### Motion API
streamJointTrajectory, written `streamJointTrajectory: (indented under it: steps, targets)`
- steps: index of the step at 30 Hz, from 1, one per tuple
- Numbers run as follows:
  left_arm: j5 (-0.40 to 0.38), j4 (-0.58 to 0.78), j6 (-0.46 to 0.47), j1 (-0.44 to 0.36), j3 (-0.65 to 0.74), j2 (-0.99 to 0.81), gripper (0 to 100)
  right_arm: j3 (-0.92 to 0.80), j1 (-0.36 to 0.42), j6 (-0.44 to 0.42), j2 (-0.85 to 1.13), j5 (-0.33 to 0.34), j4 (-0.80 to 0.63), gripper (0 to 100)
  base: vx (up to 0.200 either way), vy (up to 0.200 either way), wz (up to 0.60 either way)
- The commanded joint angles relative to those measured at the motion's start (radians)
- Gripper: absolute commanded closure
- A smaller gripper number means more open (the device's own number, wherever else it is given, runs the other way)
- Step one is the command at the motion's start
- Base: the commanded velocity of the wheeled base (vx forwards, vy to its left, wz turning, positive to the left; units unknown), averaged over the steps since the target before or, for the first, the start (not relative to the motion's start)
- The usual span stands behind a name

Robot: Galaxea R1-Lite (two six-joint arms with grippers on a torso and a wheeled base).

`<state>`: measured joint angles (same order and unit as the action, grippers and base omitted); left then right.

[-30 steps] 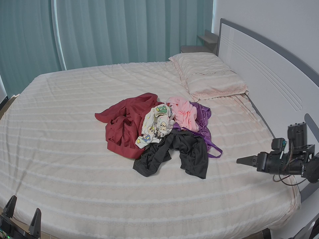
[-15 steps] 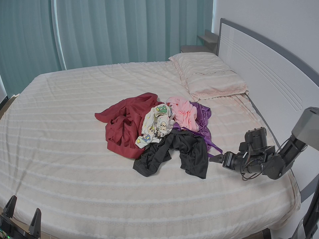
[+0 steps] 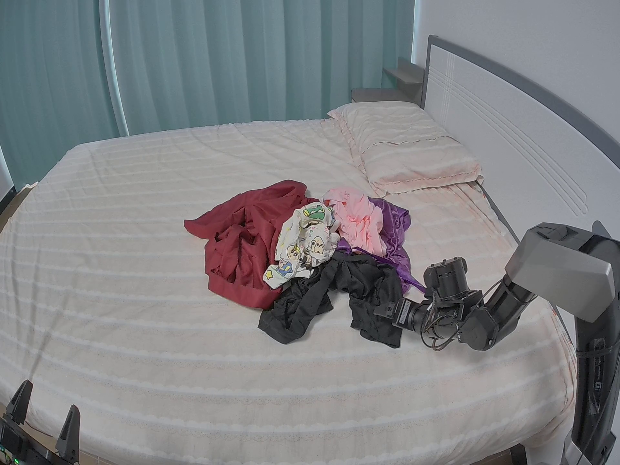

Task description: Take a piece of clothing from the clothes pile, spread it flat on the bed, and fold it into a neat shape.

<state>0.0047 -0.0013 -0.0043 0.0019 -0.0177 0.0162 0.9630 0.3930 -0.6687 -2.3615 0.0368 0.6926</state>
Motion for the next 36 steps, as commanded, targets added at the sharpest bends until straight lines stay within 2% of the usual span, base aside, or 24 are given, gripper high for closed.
streamJointTrajectory:
  steps: [1,9,17,18,26,28,32,36]
  targets:
    - [0.001,0.000,0.000,0.001,0.018,-0.016,0,0.051,0.010,0.000,-0.061,-0.005,-0.002,0,0.000,0.000,0.00]
    - [0.001,0.000,0.000,0.001,0.018,-0.016,0,0.135,0.035,0.003,-0.147,-0.038,-0.001,0,0.000,0.000,0.00]
    - [0.000,-0.002,0.000,0.001,0.018,-0.016,0,0.209,0.069,0.008,-0.170,-0.041,-0.011,0,0.000,0.000,0.00]
    - [0.000,0.000,0.000,0.000,0.018,-0.016,0,0.212,0.069,0.008,-0.170,-0.041,-0.011,100,0.000,0.000,0.00]
    - [0.000,0.000,0.000,0.001,0.018,-0.016,0,0.154,0.070,0.000,-0.111,-0.055,-0.022,100,0.000,0.000,0.00]
    - [0.001,0.000,0.000,0.000,0.018,-0.016,0,0.088,0.052,-0.017,-0.058,-0.038,-0.021,100,0.000,0.000,0.00]
    - [0.000,0.000,0.000,0.000,0.018,-0.016,0,-0.056,0.032,-0.103,0.059,0.057,0.030,100,0.000,0.000,0.00]
    - [0.000,0.000,0.003,0.001,0.018,-0.016,0,-0.202,0.040,-0.146,0.145,0.071,0.143,100,0.000,0.000,0.00]
